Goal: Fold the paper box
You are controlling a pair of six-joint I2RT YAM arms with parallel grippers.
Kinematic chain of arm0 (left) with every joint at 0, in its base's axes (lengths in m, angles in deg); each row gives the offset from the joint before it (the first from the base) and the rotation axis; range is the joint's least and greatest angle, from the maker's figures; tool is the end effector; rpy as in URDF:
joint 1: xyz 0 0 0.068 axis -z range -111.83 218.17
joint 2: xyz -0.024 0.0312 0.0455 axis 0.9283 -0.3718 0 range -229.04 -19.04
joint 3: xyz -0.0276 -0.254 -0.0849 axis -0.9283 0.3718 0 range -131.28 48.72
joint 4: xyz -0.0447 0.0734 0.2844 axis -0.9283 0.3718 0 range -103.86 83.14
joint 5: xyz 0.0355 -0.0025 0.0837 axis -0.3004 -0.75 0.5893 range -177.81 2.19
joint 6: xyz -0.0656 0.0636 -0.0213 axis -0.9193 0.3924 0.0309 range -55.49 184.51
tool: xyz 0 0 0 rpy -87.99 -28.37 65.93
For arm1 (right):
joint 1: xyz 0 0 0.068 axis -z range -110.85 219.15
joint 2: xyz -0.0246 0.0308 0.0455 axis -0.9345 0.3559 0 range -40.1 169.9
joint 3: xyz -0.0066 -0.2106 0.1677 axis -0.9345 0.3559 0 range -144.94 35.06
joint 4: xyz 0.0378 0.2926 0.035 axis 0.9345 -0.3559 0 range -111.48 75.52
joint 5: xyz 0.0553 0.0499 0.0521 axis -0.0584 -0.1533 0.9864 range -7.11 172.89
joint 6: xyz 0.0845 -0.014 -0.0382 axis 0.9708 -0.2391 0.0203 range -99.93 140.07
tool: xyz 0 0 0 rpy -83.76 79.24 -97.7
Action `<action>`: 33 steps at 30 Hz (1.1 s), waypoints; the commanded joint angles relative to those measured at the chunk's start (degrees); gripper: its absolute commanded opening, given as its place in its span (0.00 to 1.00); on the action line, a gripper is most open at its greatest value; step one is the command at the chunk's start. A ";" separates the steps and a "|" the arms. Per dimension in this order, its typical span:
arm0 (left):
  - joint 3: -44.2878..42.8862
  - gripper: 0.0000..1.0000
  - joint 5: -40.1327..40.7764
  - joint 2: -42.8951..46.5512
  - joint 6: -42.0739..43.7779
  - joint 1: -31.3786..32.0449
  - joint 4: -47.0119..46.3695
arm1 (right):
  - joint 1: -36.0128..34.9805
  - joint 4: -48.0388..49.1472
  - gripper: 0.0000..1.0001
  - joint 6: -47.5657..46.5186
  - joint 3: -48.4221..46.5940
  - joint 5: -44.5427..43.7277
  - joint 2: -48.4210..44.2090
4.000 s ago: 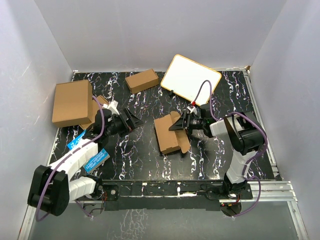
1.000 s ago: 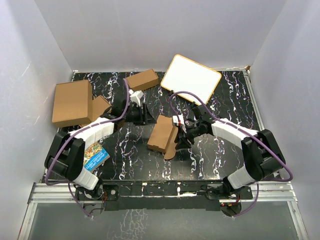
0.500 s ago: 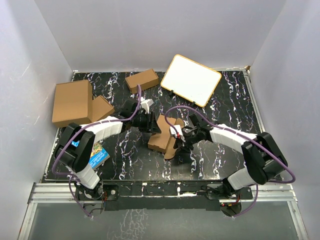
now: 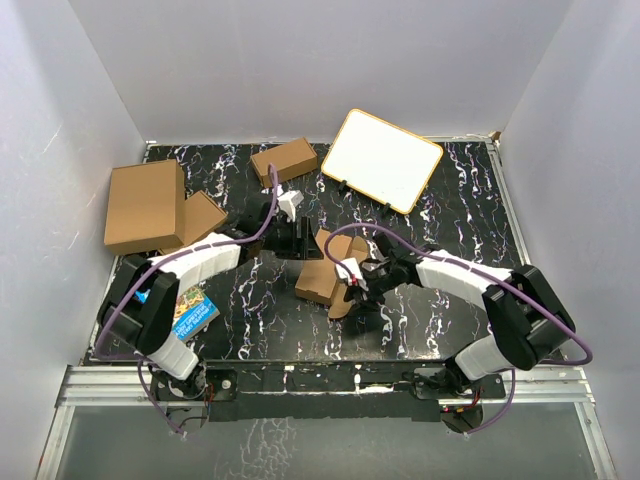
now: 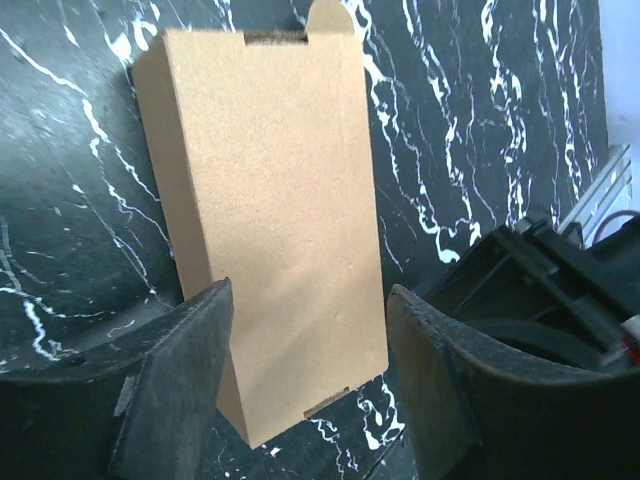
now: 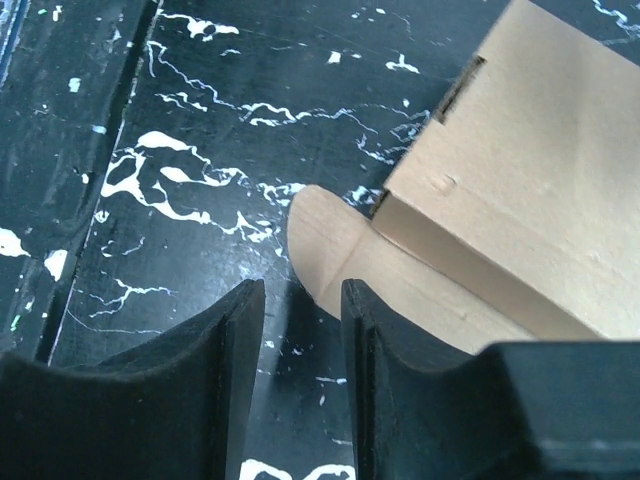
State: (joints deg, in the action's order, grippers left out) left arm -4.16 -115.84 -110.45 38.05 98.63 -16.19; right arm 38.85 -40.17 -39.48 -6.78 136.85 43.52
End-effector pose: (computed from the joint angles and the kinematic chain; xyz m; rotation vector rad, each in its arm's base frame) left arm 0.3289 -0.2396 0.1566 0.3738 2.3049 -1.0683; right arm 0.2153 0.2051 0.1144 -1.8225 1.4908 1.0361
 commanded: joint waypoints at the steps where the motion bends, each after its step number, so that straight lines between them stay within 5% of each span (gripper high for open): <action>1: -0.42 0.64 5.77 9.02 2.18 -0.15 -0.36 | -3.11 2.56 0.42 -2.48 -0.84 -0.22 -1.87; 10: 9.61 0.97 14.47 19.44 3.26 -1.29 -7.94 | -8.17 5.51 0.45 -0.50 -0.12 -6.92 -2.53; 33: 12.23 0.97 15.43 20.88 1.32 -3.56 -5.75 | -12.21 8.11 0.49 0.68 3.35 -11.76 -5.30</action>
State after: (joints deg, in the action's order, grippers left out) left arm 7.01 -101.70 -91.92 39.36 95.33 -22.36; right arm 27.42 -35.67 -38.30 -4.27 125.79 39.96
